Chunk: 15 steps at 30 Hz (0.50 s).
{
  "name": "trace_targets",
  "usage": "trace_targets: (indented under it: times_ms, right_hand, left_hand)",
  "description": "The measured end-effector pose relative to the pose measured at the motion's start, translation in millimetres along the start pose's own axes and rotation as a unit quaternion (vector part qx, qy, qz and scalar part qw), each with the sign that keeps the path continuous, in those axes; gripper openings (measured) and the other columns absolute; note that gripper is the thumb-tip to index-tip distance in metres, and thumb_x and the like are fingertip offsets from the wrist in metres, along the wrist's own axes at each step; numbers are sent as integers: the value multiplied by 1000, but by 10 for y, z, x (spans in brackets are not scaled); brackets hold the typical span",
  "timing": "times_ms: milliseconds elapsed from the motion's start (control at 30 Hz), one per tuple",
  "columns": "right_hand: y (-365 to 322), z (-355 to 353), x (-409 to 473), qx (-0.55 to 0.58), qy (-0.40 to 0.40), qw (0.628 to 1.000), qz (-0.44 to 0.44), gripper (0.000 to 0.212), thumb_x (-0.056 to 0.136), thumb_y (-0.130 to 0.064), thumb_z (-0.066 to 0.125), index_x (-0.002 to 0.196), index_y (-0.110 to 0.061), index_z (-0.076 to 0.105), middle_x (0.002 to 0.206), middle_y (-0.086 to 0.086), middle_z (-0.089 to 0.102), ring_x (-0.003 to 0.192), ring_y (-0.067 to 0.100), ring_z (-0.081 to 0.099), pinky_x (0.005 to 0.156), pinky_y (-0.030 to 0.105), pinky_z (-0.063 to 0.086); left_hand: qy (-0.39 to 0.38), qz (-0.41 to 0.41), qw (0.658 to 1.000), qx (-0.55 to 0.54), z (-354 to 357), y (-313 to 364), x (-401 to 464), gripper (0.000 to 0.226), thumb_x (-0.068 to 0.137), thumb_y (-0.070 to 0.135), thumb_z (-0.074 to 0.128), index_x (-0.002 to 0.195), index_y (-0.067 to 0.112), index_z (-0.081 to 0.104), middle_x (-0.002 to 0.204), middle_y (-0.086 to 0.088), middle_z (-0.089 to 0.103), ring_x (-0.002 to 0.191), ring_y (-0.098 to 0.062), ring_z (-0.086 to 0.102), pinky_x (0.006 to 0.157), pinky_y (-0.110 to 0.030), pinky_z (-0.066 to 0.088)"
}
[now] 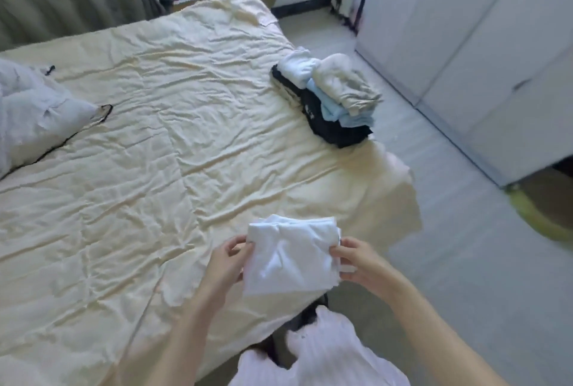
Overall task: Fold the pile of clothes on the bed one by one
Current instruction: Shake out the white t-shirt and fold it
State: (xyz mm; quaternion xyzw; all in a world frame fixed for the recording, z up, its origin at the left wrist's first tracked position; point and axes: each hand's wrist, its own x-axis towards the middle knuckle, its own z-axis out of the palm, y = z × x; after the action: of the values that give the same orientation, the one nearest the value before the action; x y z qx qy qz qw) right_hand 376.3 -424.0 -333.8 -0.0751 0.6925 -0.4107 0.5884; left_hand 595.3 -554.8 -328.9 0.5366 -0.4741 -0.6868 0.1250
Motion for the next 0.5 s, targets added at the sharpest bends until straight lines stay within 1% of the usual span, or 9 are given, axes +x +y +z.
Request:
trace_targets:
  times_ms: [33, 100, 167, 233, 300, 367, 500]
  right_hand:
    - [34, -187, -92, 33, 33, 999, -9, 8, 88, -9, 61, 96, -9, 63, 80, 1, 69, 73, 14, 65, 66, 32, 53]
    - [88, -536, -258, 89, 85, 992, -28, 8, 88, -4, 58, 94, -9, 61, 80, 3, 66, 71, 15, 63, 62, 31, 52]
    - [169, -850, -417, 127, 115, 984, -42, 8, 89, -5, 57, 94, -9, 60, 75, 0, 67, 66, 14, 63, 56, 27, 51]
    - [281, -1152, -535, 157, 138, 977, -52, 12, 89, -8, 58, 101, -8, 61, 76, -2, 70, 66, 12, 65, 55, 26, 50]
    - [416, -1452, -588, 183, 154, 970, -50, 18, 88, -10, 58, 106, -7, 61, 83, 0, 69, 69, 14, 65, 60, 27, 49]
    - [552, -1734, -598, 209, 169, 963, -36, 19, 88, -10, 59, 107, -8, 61, 84, 1, 68, 71, 15, 62, 63, 27, 47]
    - [748, -2401, -562, 256, 163, 953, -8, 15, 87, -7, 60, 102, -8, 61, 79, 1, 68, 67, 16, 61, 59, 28, 45]
  left_hand:
    - [-33, 13, 999, 18, 191, 103, 28, 13, 92, 16, 58, 92, 23, 69, 76, 2, 73, 70, -12, 69, 64, -32, 56]
    - [-91, 33, 994, 48, 580, 290, 72, 13, 93, 15, 57, 96, 22, 68, 78, 1, 73, 72, -11, 69, 63, -29, 56]
    - [-135, 49, 986, 81, 955, 411, 91, 13, 93, 15, 56, 99, 20, 67, 80, 0, 73, 74, -11, 69, 62, -27, 55]
    - [-164, 52, 979, 107, 1320, 459, 90, 13, 94, 16, 55, 99, 22, 66, 83, 1, 73, 76, -11, 70, 60, -24, 53]
    - [-179, 39, 975, 123, 1667, 428, 82, 14, 94, 18, 55, 102, 22, 65, 90, -1, 73, 82, -15, 70, 61, -25, 53]
    - [-189, 22, 973, 135, 1998, 359, 74, 15, 95, 17, 54, 103, 21, 65, 93, -4, 72, 85, -18, 70, 62, -26, 54]
    - [-181, -16, 970, 160, 2773, 221, 140, 15, 95, 17, 53, 104, 18, 65, 94, -6, 71, 84, -20, 69, 67, -31, 55]
